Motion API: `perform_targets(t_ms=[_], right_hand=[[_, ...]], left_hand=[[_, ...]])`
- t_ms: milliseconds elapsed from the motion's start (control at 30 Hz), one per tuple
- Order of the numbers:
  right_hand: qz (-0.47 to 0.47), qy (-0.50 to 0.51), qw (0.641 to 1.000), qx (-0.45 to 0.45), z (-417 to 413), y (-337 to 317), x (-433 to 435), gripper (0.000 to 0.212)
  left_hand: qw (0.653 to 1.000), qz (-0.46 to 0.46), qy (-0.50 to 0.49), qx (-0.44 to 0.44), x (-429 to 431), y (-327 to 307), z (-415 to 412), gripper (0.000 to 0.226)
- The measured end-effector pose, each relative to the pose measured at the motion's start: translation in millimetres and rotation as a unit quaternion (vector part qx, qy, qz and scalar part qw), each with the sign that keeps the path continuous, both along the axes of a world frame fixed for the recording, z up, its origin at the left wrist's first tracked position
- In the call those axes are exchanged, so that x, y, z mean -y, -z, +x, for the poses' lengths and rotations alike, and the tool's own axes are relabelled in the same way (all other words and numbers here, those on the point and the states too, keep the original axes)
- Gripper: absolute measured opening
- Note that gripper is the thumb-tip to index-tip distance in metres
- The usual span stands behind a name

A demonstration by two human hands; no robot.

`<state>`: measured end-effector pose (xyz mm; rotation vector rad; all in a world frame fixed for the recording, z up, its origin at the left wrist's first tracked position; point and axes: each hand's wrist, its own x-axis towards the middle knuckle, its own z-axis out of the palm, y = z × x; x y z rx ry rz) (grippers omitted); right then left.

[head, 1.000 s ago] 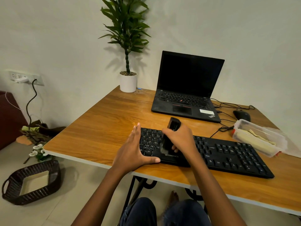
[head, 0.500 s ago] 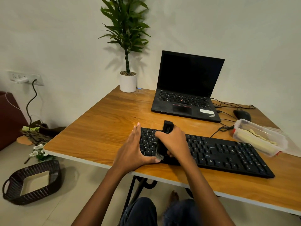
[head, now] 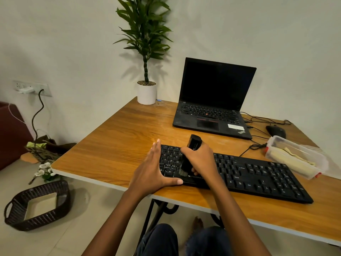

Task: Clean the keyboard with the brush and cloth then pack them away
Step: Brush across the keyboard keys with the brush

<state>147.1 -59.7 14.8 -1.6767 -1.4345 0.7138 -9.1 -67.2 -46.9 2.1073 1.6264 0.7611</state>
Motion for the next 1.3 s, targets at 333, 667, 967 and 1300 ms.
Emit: perform_targets(t_ms=[333, 667, 967, 1300], right_hand=[[-0.017, -0.055, 0.996, 0.068, 6.2, -7.5, -4.3, 0.018], [0.062, 0.008, 0.997, 0.035, 6.6, 0.7, -6.0, 0.019], [0.047, 0.038, 0.997, -0.042, 3.2, 9.3, 5.8, 0.020], [0.035, -0.015, 0.999, 0.003, -0.3, 7.0, 6.5, 0.019]], left_hand=[[1.000, -0.004, 0.000, 0.000, -0.9, 0.6, -0.2, 0.141], [1.000, -0.005, -0.001, -0.001, -0.8, 0.7, 0.3, 0.141], [1.000, -0.004, -0.003, 0.000, -0.4, 0.3, 0.3, 0.142], [1.000, -0.006, 0.002, 0.000, -0.9, 1.0, 0.2, 0.141]])
